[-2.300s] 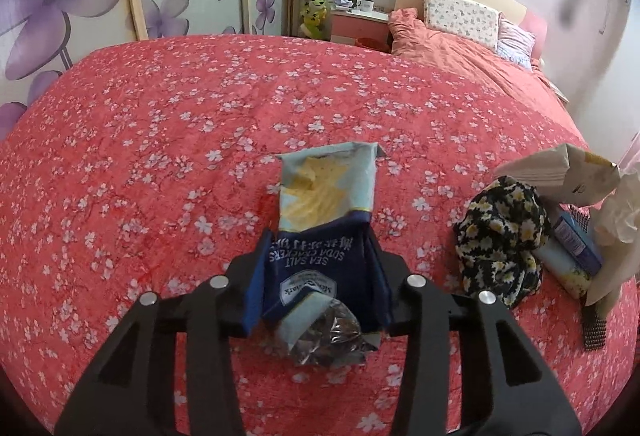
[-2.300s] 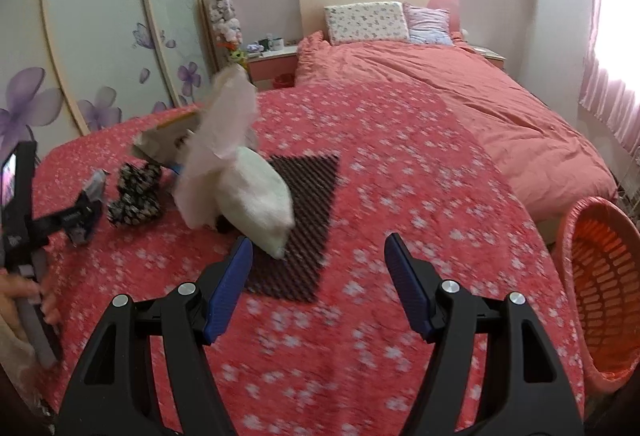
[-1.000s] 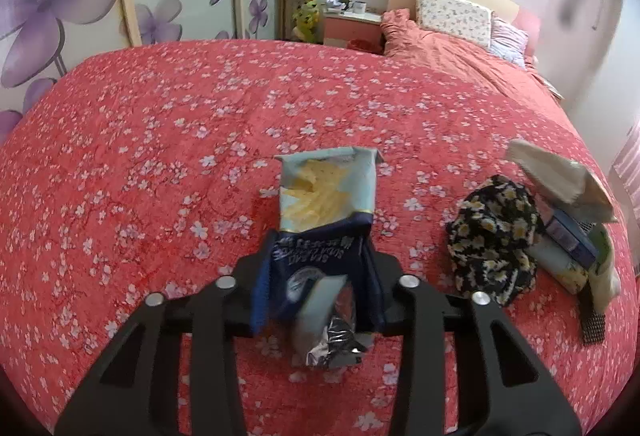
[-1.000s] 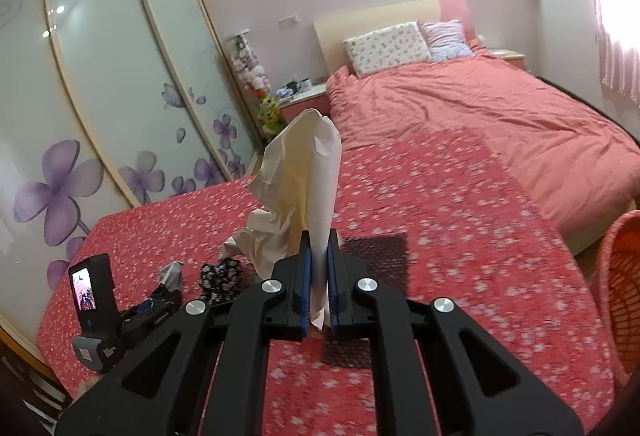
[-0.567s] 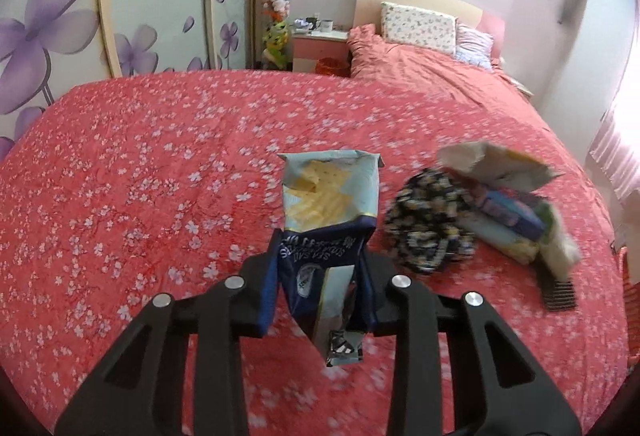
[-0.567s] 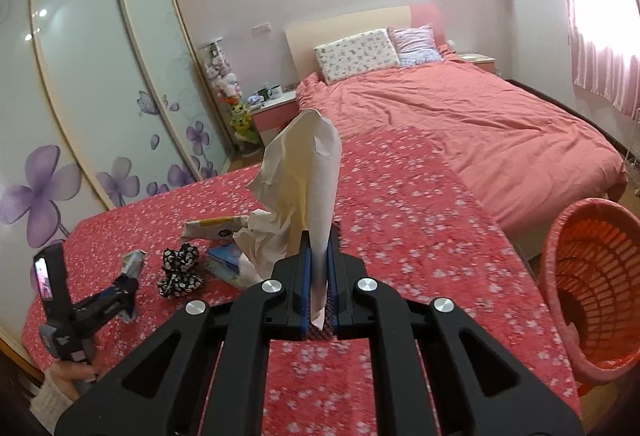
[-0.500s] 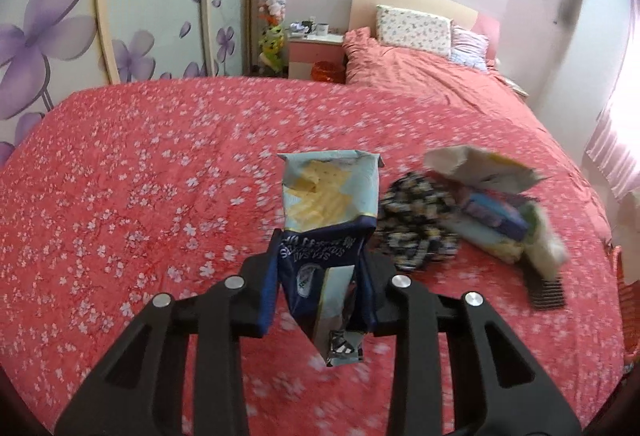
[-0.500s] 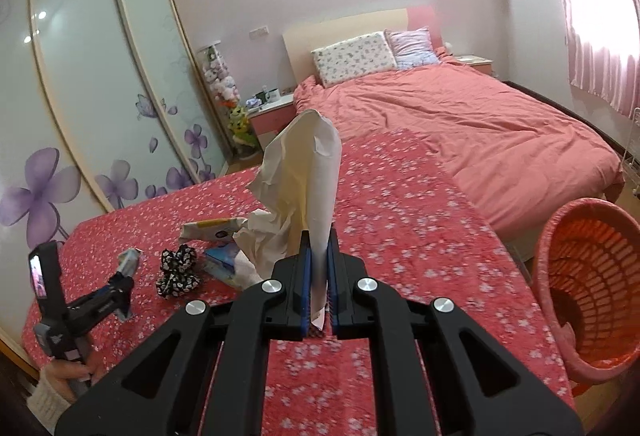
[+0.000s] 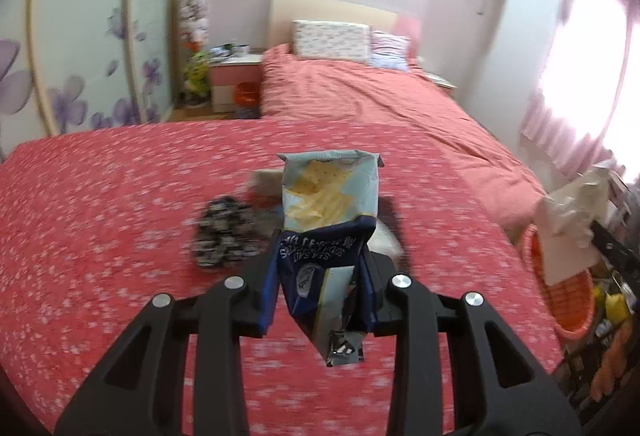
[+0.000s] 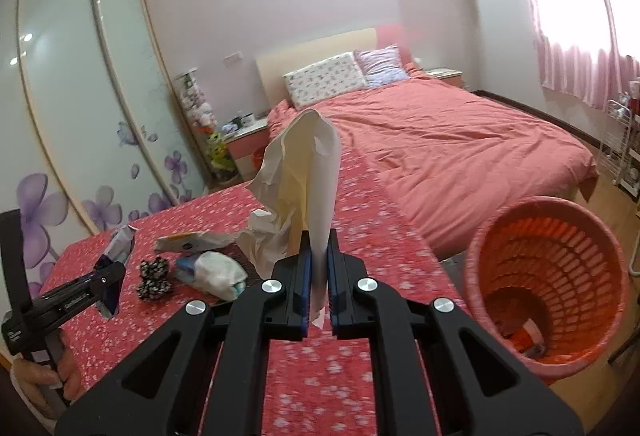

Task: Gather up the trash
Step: 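Carry the wrapper with the left tool while the right tool carries the tissue to the basket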

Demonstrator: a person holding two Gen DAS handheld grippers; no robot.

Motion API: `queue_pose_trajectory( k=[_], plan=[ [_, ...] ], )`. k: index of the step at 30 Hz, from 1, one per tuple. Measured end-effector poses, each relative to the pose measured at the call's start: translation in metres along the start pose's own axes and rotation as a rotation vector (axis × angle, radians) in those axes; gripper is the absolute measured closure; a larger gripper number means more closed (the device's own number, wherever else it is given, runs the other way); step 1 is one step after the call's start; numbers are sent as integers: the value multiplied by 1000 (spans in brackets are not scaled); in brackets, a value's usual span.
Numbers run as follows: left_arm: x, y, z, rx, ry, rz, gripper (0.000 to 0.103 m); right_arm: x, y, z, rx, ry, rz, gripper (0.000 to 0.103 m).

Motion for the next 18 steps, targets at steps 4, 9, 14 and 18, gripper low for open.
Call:
queue_pose_trajectory(
  k=[4, 9, 14, 18],
  plan=[
    [2, -42, -3, -44, -4, 72, 70, 8, -19, 0, -23, -19, 30, 96],
    [-2, -87, -5, -93, 1, 146, 70, 15, -43, 0, -52, -33, 68, 96],
    [-11, -120, -2, -126, 16, 203, 70, 21, -69, 1, -79, -46, 112, 96],
    [-20, -153, 4, -149, 38, 257, 70, 25, -87, 1, -102, -53, 145, 96]
  ],
)
Point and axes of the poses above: each gripper's, at about its wrist camera, not at the fingertips, and x roughly against the way its jaws point, y to its left, z to its underside, the point moved 3 cm from there along -x, roughly the way its jaws point, and after that the axes turned 1 degree about -x, right-handed, at the moved point
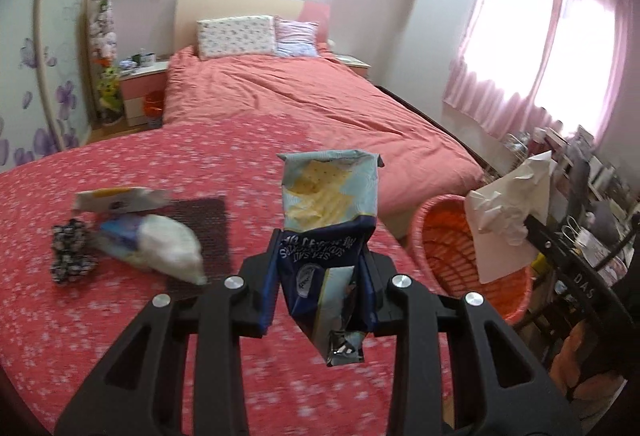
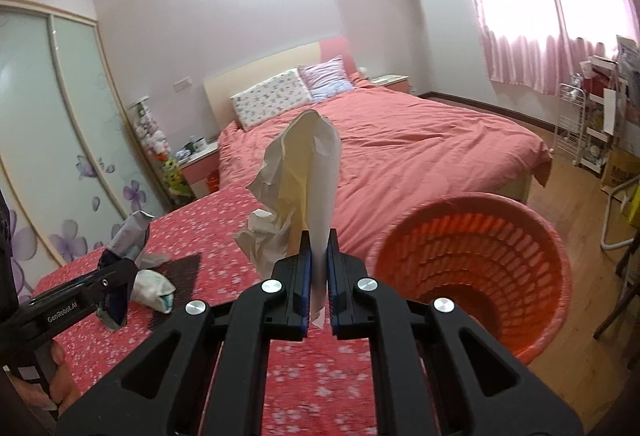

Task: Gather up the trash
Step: 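Carry the wrapper with the left tool while the right tool carries the tissue to the basket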

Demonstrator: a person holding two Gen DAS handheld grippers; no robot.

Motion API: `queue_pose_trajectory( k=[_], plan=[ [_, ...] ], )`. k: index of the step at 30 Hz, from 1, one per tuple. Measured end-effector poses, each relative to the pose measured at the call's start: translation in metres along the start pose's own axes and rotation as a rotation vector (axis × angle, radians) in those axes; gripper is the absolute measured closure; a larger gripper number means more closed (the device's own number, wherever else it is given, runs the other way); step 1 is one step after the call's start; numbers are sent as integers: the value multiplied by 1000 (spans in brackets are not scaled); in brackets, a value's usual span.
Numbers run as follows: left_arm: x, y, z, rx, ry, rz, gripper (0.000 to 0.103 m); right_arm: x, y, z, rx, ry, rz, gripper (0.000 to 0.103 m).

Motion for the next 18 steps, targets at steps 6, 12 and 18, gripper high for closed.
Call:
queue_pose_trajectory(
  k=[6, 12, 18],
  plan=[
    [-23, -36, 3, -35, 22, 69, 70, 1, -29, -1, -25, -12, 52, 96],
    [-48, -74, 5, -68, 54, 126, 70, 3, -59, 0, -71, -16, 90, 96],
    [-70, -106, 11, -90, 92, 180, 70, 0, -87, -1, -113, -18, 137, 96]
  ],
)
Point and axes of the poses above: each gripper's, at about its wrist camera, not at the fingertips, and x roughly against the way its jaws point, y to its left, z to its underside, the point moved 3 cm from there along -x, roughly the way its jaws point, and after that the axes turned 1 degree about -x, right-handed, at the moved point
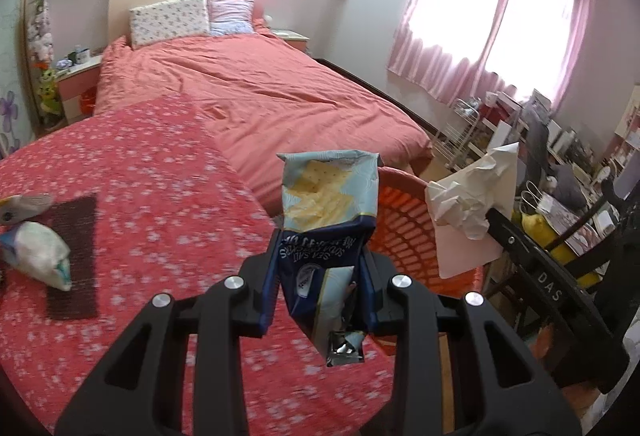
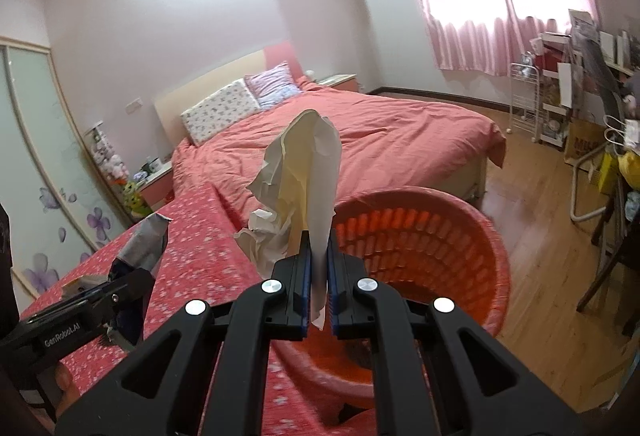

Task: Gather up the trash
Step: 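Carry the wrapper with the left tool while the right tool carries the tissue to the basket, then open both tools over the orange basket to drop wrapper and tissue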

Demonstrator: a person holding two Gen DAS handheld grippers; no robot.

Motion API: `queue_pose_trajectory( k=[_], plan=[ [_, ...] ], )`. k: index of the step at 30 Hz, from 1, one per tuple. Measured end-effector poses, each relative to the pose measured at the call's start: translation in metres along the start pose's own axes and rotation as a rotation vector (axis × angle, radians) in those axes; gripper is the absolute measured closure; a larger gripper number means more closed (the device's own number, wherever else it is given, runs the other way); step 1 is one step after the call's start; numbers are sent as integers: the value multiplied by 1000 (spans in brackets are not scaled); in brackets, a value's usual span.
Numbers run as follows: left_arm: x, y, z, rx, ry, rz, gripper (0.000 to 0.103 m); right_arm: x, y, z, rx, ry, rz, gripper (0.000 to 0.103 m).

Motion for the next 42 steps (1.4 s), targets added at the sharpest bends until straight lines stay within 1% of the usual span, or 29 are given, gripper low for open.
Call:
queue_pose_trajectory(
  k=[8, 17, 19, 22, 23, 24, 25, 26, 27, 28, 29, 31, 32, 33, 34, 37, 39, 41, 42],
  plan=[
    [-33, -32, 0, -30, 41, 53, 69, -13, -27, -2, -54, 12, 64, 96],
    [-69, -56, 5, -40, 101, 93, 69, -21, -44, -1, -105, 35, 101, 95],
    [-75, -60, 6, -39, 110, 97, 67, -24, -47, -1, -117, 41, 107, 95],
    [-84, -63, 5, -41, 120, 94, 62, -28, -50, 1, -134, 61, 103, 94],
    [-86, -63, 5, -41, 122, 92, 61, -29, -51, 1, -140, 70, 101, 90],
    [-90, -62, 6, -40, 130, 90, 58, -31, -52, 2, -143, 79, 98, 88],
    [-92, -62, 7, -38, 136, 88, 54, -32, -53, 2, -145, 84, 98, 82],
    [-95, -59, 8, -32, 143, 82, 53, -32, -54, 3, -148, 88, 99, 75],
    [-96, -57, 8, -29, 147, 79, 51, -33, -55, 4, -148, 90, 99, 72],
    [-98, -53, 10, -24, 151, 70, 50, -32, -56, 4, -148, 91, 101, 66],
    [-98, -51, 11, -19, 154, 63, 50, -32, -57, 5, -147, 92, 105, 63],
    [-97, -42, 14, -9, 156, 43, 49, -31, -56, 7, -142, 94, 116, 61],
    [-96, -38, 15, -7, 154, 32, 49, -30, -56, 8, -137, 94, 122, 59],
    [-94, -33, 16, -6, 149, 16, 46, -30, -56, 8, -133, 94, 127, 58],
    [-91, -27, 16, -7, 142, -4, 43, -30, -55, 7, -125, 94, 134, 58],
    [-80, -10, 18, -13, 116, -65, 39, -29, -50, 7, -98, 91, 151, 58],
    [-70, 5, 19, -19, 100, -113, 37, -29, -47, 7, -83, 94, 150, 58],
    [-62, 16, 19, -20, 90, -145, 37, -29, -41, 8, -66, 94, 149, 58],
    [-55, 26, 20, -24, 81, -177, 37, -29, -37, 8, -52, 95, 148, 58]
  ],
)
Point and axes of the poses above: each gripper's, at about its wrist camera, not at the fingertips, and x roughly against the way its jaws point, y to its left, z to its underside, the point moved 3 cm from there along -x, roughly the way its jaws point, and after that the axes turned 1 degree about -x, right-handed, at the moved point
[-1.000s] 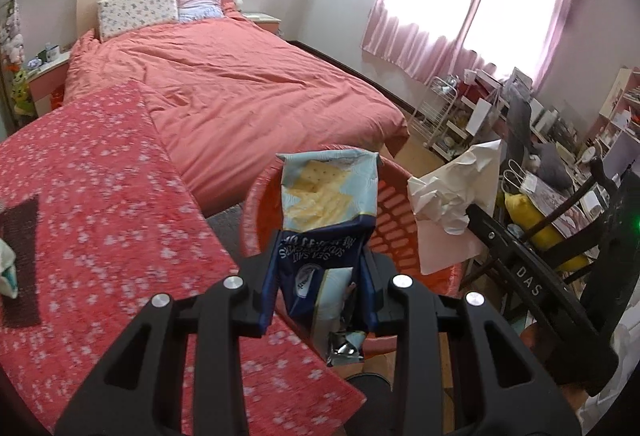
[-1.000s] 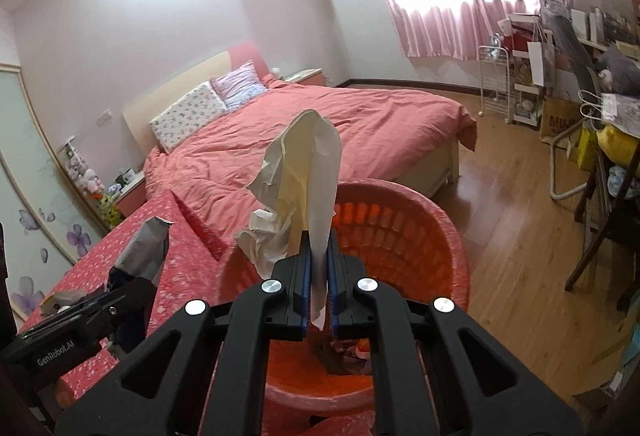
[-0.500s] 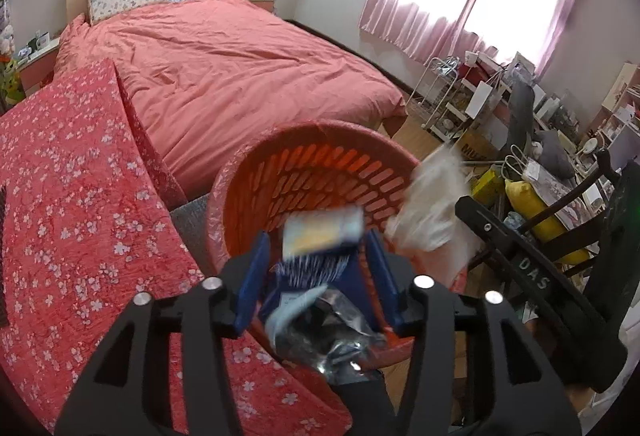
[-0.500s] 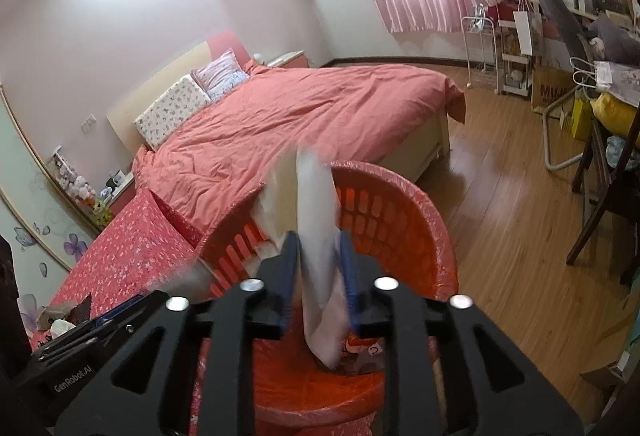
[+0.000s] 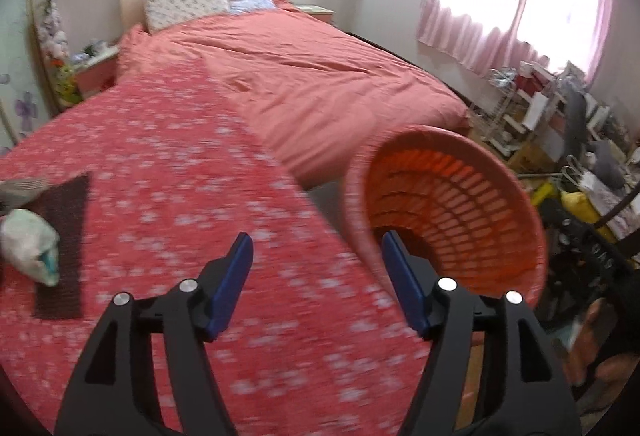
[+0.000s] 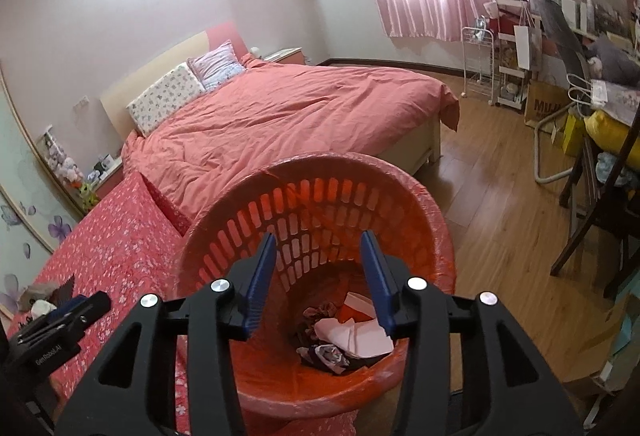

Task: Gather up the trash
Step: 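Open both tools over the orange basket to drop wrapper and tissue, then move both open tools back over the bed toward the remaining trash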

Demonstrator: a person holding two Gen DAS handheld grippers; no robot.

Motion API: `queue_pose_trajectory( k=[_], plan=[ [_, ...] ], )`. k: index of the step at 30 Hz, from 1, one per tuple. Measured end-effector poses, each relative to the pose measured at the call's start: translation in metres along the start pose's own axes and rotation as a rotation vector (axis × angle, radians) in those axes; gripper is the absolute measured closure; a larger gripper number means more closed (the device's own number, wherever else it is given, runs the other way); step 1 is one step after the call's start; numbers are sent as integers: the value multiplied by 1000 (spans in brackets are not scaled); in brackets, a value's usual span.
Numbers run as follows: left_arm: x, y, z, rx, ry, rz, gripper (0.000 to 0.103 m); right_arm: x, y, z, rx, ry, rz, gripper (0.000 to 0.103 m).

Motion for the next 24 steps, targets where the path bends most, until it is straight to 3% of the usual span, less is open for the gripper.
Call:
queue_pose_trajectory(
  k=[8, 24],
  plan=[
    [28, 69, 16, 32, -31, -151, 36, 7, 38, 8, 93, 7, -41, 58],
    [97, 251, 80, 291, -50, -396, 32, 15, 153, 52, 325, 69, -176, 53]
  ],
)
Point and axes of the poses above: each gripper's, at about its wrist camera, not at the fingertips, and x roughly against the way its jaws point, y to its left, z to its underside, the point moved 3 cm from there along -x, roughly the way its jaws point, and after that the axes turned 1 degree about -x, right-handed, at the moved point
